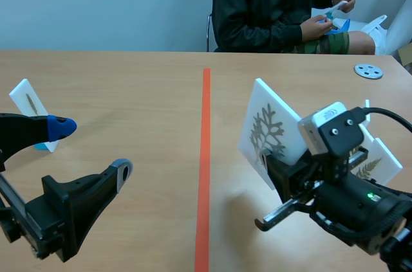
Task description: Sort the leaf by its shape. The table is split by an orange tape line. A compound leaf with several leaflets goes to the left side, a simple leaf with one blade goes to the right side. Return to the home posture when a red brick is placed on the table.
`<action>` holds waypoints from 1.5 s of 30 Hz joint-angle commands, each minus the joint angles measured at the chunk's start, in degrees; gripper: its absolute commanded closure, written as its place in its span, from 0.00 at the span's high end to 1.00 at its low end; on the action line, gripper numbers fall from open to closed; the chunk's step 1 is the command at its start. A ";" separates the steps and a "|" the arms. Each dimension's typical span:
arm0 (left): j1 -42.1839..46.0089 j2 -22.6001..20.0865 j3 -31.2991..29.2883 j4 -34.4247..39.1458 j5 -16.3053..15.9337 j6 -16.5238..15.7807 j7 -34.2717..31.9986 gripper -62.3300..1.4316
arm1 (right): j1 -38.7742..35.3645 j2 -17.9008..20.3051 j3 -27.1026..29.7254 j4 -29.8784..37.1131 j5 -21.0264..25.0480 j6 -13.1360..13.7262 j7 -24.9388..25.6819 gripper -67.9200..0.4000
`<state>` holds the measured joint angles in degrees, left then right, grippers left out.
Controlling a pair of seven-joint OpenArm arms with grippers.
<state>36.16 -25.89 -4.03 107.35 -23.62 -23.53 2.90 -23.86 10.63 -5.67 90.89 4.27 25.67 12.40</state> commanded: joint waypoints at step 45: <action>-0.15 0.17 -0.26 0.35 -0.57 0.28 -1.81 1.00 | 4.00 2.69 16.65 -18.91 7.91 3.87 0.17 0.03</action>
<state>36.16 -25.87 -4.03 107.35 -23.62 -23.53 2.28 -20.36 12.16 10.50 71.11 11.97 29.58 11.62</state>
